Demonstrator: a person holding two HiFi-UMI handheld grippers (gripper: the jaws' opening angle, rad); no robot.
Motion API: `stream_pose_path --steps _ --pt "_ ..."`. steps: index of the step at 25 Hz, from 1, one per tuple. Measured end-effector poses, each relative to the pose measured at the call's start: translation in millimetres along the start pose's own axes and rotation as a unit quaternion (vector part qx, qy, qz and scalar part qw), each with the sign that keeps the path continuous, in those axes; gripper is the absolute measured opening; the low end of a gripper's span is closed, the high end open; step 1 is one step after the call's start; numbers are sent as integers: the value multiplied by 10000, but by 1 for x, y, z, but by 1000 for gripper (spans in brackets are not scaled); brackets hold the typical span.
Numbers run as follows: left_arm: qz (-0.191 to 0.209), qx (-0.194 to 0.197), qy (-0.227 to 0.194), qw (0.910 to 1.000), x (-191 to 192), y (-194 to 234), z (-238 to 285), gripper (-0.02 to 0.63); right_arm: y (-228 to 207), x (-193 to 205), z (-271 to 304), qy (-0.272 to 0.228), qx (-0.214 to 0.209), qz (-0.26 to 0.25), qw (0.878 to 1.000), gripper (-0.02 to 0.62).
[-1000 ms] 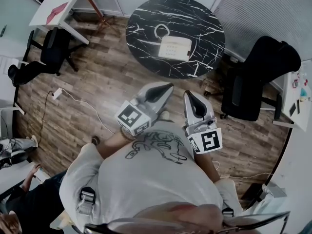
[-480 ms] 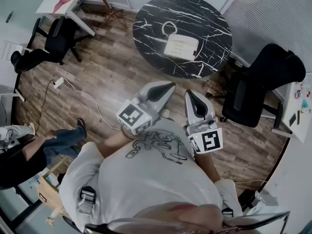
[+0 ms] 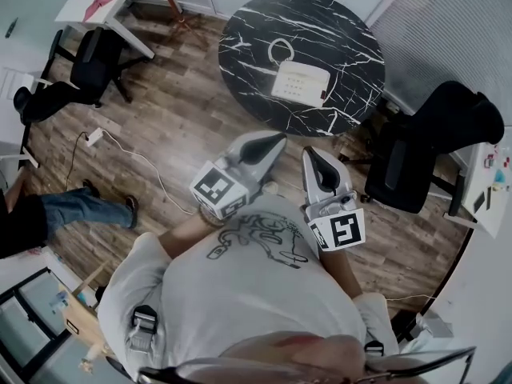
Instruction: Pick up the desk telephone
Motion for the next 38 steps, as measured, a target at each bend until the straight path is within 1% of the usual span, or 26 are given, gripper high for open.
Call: stream_pose_path --steps 8,19,25,32,38 --pt "-29 63 72 10000 -15 56 50 2 -54 -3 55 64 23 -14 10000 6" --pt "-32 197 43 9998 -52 136 117 2 -124 -21 138 137 24 -123 9998 6" --pt "-33 326 46 9995 -69 174 149 2 -156 -28 176 181 126 -165 9996 6" --pt "-21 492 119 9987 -76 202 169 2 -178 -28 204 172 287 -166 9993 6" --pt "-74 541 199 9983 -73 211 181 2 -189 -23 208 244 385 -97 9989 6"
Point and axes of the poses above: the fingertips, and each gripper's own axes: z forward along the fingers, y to its left, x out of its underside, the point moved 7 cm from there along -z, backward along the fingers, and after that the axes turned 14 degrees about -x, right-handed, at the moved point
